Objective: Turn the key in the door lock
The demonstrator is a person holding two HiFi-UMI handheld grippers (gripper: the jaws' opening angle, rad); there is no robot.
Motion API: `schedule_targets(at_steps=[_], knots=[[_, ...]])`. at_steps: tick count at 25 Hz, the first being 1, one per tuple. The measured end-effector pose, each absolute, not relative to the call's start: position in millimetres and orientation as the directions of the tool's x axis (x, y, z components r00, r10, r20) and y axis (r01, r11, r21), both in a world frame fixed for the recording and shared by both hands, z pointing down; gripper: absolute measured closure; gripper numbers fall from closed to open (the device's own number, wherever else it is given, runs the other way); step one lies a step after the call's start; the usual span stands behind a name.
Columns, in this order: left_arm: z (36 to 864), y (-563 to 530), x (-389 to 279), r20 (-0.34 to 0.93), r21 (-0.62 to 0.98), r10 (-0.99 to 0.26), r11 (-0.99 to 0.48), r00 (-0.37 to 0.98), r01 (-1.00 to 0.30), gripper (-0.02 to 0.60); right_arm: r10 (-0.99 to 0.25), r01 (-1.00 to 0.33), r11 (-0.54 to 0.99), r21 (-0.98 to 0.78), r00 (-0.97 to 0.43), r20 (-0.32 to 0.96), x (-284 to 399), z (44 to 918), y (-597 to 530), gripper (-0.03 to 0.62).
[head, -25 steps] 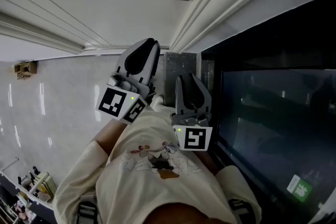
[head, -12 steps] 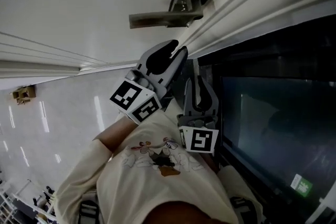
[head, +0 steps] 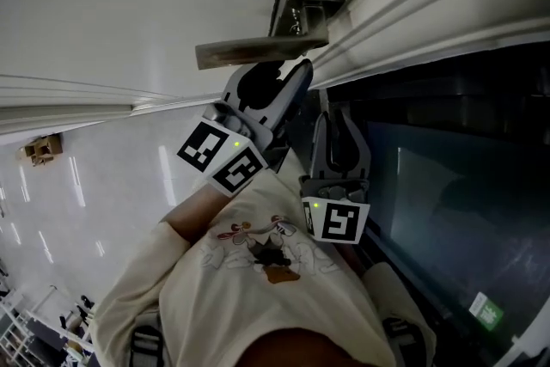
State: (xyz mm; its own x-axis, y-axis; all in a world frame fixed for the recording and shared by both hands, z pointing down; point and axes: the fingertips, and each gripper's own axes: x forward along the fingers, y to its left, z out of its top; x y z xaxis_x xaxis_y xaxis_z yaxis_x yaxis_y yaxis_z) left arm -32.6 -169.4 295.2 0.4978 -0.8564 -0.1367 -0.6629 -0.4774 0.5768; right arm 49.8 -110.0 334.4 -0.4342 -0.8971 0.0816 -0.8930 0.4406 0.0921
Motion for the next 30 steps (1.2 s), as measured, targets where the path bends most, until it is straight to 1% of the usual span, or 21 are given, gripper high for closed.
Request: schedule_targets(at_steps=[2, 3, 4, 5, 7, 11, 15, 19, 23, 26, 30], knots=[[300, -175, -29, -0.077, 0.537, -0.897, -0.406, 0.436, -0.739, 0.427, -0.896, -0.891, 0.443, 0.095, -0.437, 0.082, 50, 334, -112, 0.523], [302, -177, -29, -0.053, 0.506, -0.915, -0.37, 0.4, -0.779, 0.439, -0.896, -0.891, 0.444, 0.095, -0.437, 0.082, 49, 334, -113, 0.523], [302, -178, -28, -0.043, 0.47, -0.928, -0.346, 0.371, -0.812, 0.459, -0.896, -0.892, 0.443, 0.092, -0.437, 0.081, 49, 334, -114, 0.524], [300, -178, -27, -0.041, 0.429, -0.936, -0.333, 0.35, -0.84, 0.497, -0.897, -0.893, 0.441, 0.088, -0.435, 0.08, 50, 333, -115, 0.525], [298, -178, -23, -0.039, 0.345, -0.947, -0.312, 0.318, -0.885, 0.539, -0.9, -0.897, 0.434, 0.081, -0.429, 0.074, 51, 332, -116, 0.526], [297, -179, -21, -0.004, 0.181, -0.963, -0.266, 0.27, -0.947, 0.54, -0.908, -0.905, 0.419, 0.071, -0.416, 0.052, 60, 331, -118, 0.53], [297, -179, -18, 0.028, -0.013, -0.964, -0.263, 0.263, -0.965, 0.54, -0.913, -0.912, 0.407, 0.054, -0.404, 0.055, 67, 337, -118, 0.53], [294, -179, -16, 0.059, -0.207, -0.96, -0.282, 0.276, -0.937, 0.54, -0.916, -0.916, 0.399, 0.039, -0.397, 0.053, 74, 339, -117, 0.53], [295, -179, -14, 0.101, -0.382, -0.953, -0.302, 0.285, -0.873, 0.54, -0.919, -0.919, 0.393, 0.019, -0.391, 0.054, 82, 343, -119, 0.53], [298, -178, -12, 0.131, -0.523, -0.948, -0.315, 0.29, -0.792, 0.54, -0.919, -0.92, 0.392, 0.005, -0.392, 0.054, 84, 346, -119, 0.53], [300, -177, -9, 0.181, -0.685, -0.942, -0.328, 0.284, -0.651, 0.54, -0.914, -0.916, 0.402, -0.008, -0.402, 0.051, 83, 348, -117, 0.53]])
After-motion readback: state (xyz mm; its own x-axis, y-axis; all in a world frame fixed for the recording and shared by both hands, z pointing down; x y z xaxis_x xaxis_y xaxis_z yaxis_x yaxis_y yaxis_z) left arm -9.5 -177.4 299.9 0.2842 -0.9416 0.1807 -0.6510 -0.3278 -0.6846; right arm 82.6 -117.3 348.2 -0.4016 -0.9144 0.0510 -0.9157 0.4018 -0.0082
